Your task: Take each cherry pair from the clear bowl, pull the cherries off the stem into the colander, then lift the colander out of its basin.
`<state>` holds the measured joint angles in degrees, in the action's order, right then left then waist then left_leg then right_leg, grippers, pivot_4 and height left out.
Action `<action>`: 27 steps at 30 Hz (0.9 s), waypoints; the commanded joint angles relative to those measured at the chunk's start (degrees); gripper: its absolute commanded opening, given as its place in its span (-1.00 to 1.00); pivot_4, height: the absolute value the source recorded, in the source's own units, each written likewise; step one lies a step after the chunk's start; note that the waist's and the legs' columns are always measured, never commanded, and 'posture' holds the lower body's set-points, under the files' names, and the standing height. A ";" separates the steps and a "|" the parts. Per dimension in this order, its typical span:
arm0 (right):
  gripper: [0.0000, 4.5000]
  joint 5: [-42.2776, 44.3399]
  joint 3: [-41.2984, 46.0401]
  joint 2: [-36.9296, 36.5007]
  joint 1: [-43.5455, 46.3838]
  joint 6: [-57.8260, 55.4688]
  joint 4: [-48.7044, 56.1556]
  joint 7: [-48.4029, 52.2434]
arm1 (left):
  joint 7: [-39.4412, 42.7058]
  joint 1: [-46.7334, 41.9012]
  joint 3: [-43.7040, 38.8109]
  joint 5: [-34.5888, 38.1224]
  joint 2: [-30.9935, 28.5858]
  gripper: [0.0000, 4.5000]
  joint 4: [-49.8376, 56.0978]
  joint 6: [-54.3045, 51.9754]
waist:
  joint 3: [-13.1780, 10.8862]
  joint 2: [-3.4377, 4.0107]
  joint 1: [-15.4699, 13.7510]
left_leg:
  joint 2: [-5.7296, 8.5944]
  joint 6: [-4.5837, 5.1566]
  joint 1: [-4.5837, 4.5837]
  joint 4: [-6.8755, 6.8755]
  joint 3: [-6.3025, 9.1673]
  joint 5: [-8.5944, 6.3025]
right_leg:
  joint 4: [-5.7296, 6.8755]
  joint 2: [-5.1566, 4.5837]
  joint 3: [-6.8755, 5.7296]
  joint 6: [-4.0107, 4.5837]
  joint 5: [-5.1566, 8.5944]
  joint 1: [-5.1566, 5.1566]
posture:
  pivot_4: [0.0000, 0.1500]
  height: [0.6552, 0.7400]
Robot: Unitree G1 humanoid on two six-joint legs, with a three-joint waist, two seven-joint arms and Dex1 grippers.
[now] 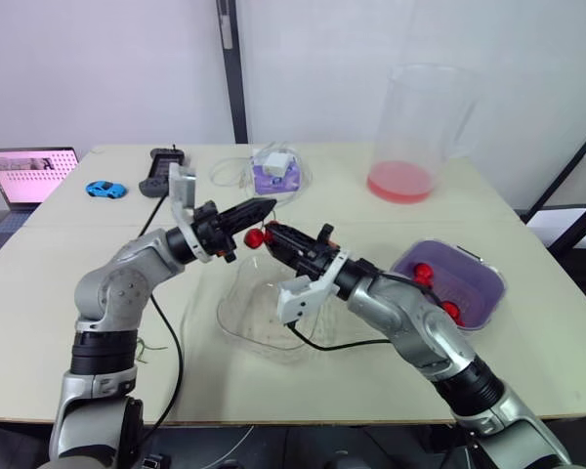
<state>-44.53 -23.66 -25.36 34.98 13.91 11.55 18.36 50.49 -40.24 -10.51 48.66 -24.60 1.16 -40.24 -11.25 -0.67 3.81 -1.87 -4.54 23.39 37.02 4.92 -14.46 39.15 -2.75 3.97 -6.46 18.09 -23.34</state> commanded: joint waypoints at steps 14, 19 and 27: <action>0.98 67.60 26.81 2.08 -3.76 -47.94 14.52 20.73 | 12.75 -6.06 -0.48 -1.02 -8.10 -1.00 -6.56 2.50 | -0.01 0.02 -0.23 | -0.02 0.10 -0.03 0.01 0.05 -0.05 | 0.05 0.03 -0.02 0.00 -0.01 0.08 | 1.00 0.84; 0.98 85.74 30.95 -4.25 2.67 -67.59 15.02 25.48 | 17.19 -5.02 1.54 -1.19 -9.37 -1.00 -4.34 1.05 | -0.04 0.06 -0.51 | -0.01 0.20 -0.03 0.00 0.05 -0.11 | -0.01 0.01 -0.04 0.01 0.00 0.09 | 1.00 0.84; 0.98 94.23 27.72 -0.41 6.81 -79.82 19.33 13.76 | 17.37 -0.96 2.85 1.00 -8.40 -1.00 2.55 -1.68 | -0.03 0.06 -0.26 | -0.04 0.24 -0.03 -0.02 0.05 -0.13 | -0.03 0.05 -0.03 0.00 0.00 0.05 | 1.00 0.84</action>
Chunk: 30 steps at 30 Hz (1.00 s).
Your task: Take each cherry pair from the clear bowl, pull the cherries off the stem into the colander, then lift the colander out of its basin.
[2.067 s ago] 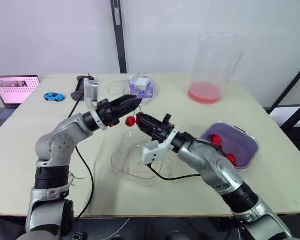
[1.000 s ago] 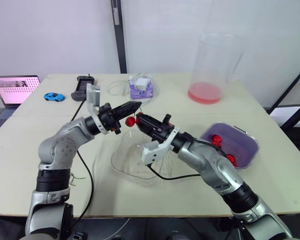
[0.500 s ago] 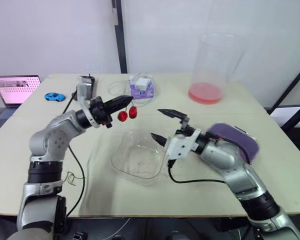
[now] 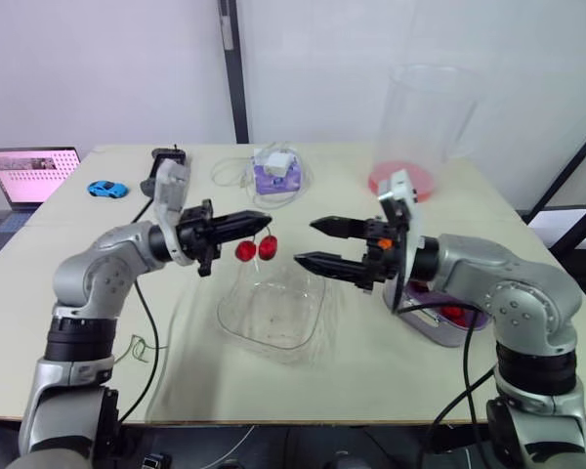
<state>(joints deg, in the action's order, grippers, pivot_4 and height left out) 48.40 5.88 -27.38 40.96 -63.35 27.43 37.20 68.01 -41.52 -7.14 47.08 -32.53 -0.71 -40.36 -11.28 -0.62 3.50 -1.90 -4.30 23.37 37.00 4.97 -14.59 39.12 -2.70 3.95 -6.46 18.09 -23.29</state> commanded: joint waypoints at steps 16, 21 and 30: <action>0.98 -2.58 -7.61 6.62 0.31 1.36 -1.10 -10.59 | -4.48 2.56 -1.74 5.64 0.89 -1.00 8.28 -3.56 | 0.00 0.00 -0.07 | 0.03 -0.01 0.04 0.01 0.00 0.01 | 0.01 -0.04 0.00 0.00 0.00 -0.04 | 1.00 0.84; 0.16 -2.49 -7.69 7.39 0.04 1.11 -1.34 -11.24 | -4.93 2.46 -1.65 5.73 1.14 -1.00 8.22 -3.44 | 0.00 0.00 -0.04 | 0.02 -0.01 0.04 0.01 0.00 0.01 | 0.01 -0.03 0.00 0.00 0.00 -0.04 | 1.00 0.84; -0.24 -2.50 -7.71 7.39 0.39 1.00 -1.25 -11.26 | -5.36 2.35 -1.69 5.67 1.46 -1.00 7.80 -3.09 | 0.00 0.00 -0.04 | 0.02 -0.01 0.04 0.01 0.00 0.01 | 0.01 -0.03 0.00 0.00 0.00 -0.04 | 1.00 0.84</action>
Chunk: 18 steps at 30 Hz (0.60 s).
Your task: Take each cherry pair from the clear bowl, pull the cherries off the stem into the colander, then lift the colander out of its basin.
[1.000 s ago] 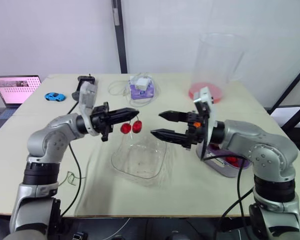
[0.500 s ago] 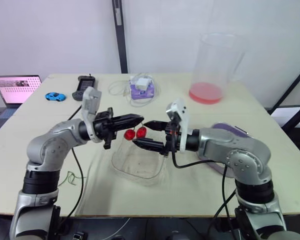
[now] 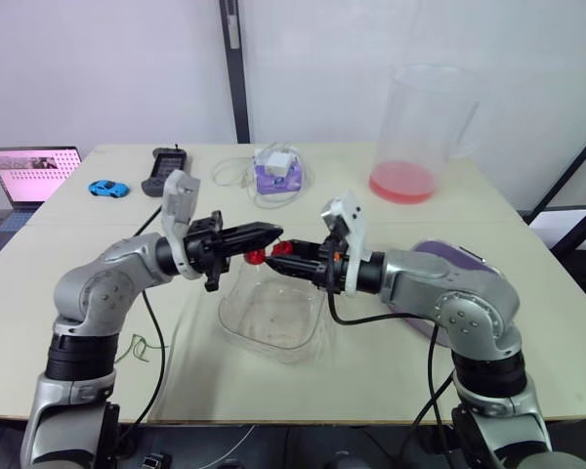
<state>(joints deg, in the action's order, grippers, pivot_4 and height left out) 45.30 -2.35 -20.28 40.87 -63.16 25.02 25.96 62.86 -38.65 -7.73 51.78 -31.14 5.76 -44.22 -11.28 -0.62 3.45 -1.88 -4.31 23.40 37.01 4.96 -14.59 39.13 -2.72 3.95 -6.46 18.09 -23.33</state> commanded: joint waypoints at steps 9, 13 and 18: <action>-0.24 0.91 -0.35 -1.54 -2.38 -1.71 0.41 0.52 | -0.47 -0.78 -1.32 0.79 0.20 -1.00 0.97 1.26 | 0.00 0.00 -0.02 | 0.00 0.00 0.00 0.00 0.00 0.00 | -0.01 0.00 0.00 0.00 0.00 0.00 | 1.00 0.84; -0.24 0.92 -0.36 -1.97 -3.52 -2.61 0.41 0.88 | -0.55 -0.80 -1.39 0.87 0.29 -1.00 0.93 1.34 | 0.00 0.00 -0.02 | 0.00 0.00 0.00 0.00 0.00 0.00 | -0.01 0.00 0.00 0.00 0.00 0.00 | 1.00 0.84; -0.24 3.98 3.66 -4.00 -3.07 -5.54 0.94 1.61 | -0.71 -0.75 -1.36 0.84 0.57 -1.00 0.77 1.62 | 0.00 0.00 -0.08 | 0.00 0.00 0.00 -0.01 0.00 0.00 | -0.01 0.01 0.00 0.00 0.00 0.00 | 1.00 0.84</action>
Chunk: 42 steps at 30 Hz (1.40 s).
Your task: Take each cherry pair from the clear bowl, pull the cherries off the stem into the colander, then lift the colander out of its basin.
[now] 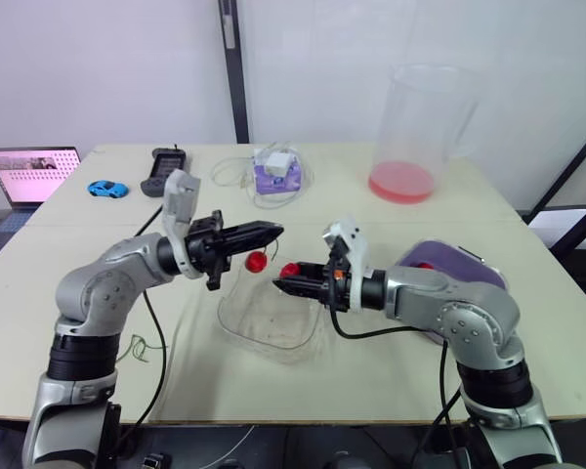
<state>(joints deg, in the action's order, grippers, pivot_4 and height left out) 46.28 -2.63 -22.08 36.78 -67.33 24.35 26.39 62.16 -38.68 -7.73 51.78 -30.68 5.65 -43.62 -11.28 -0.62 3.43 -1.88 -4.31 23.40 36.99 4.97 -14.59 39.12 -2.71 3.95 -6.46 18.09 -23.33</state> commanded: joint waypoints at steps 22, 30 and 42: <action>-0.13 -22.06 -1.01 -49.05 -4.90 18.95 -22.42 31.43 | 0.10 0.18 -1.34 -0.04 1.27 -1.00 -0.27 3.67 | -0.04 0.04 -0.85 | 0.00 0.23 -0.04 0.06 -0.20 -0.13 | -0.17 0.01 0.16 -0.02 0.01 0.04 | 1.00 0.84; 0.98 -21.11 2.48 -48.19 -1.07 15.72 -23.45 33.41 | -0.41 0.07 -1.81 0.53 1.20 -1.00 -0.07 3.49 | -0.05 0.05 -0.90 | 0.00 0.22 -0.03 0.06 -0.20 -0.12 | -0.17 0.01 0.16 -0.02 0.01 0.04 | 1.00 0.84; 0.98 1.66 9.48 -7.32 6.47 2.16 -2.83 11.65 | -2.93 -1.02 -1.26 0.84 4.42 -1.00 1.09 3.89 | -0.03 0.00 -1.10 | 0.04 0.06 0.04 0.06 -0.11 -0.04 | -0.13 -0.07 0.08 -0.02 0.00 0.04 | 1.00 0.84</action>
<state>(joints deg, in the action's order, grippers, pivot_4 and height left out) 46.00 7.00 -30.58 42.39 -65.90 17.53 40.42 59.52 -38.54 -8.35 51.87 -26.28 4.76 -40.60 -11.32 -0.62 2.32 -1.85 -4.27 23.44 37.06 4.87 -14.61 38.99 -2.77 4.02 -6.48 18.09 -23.29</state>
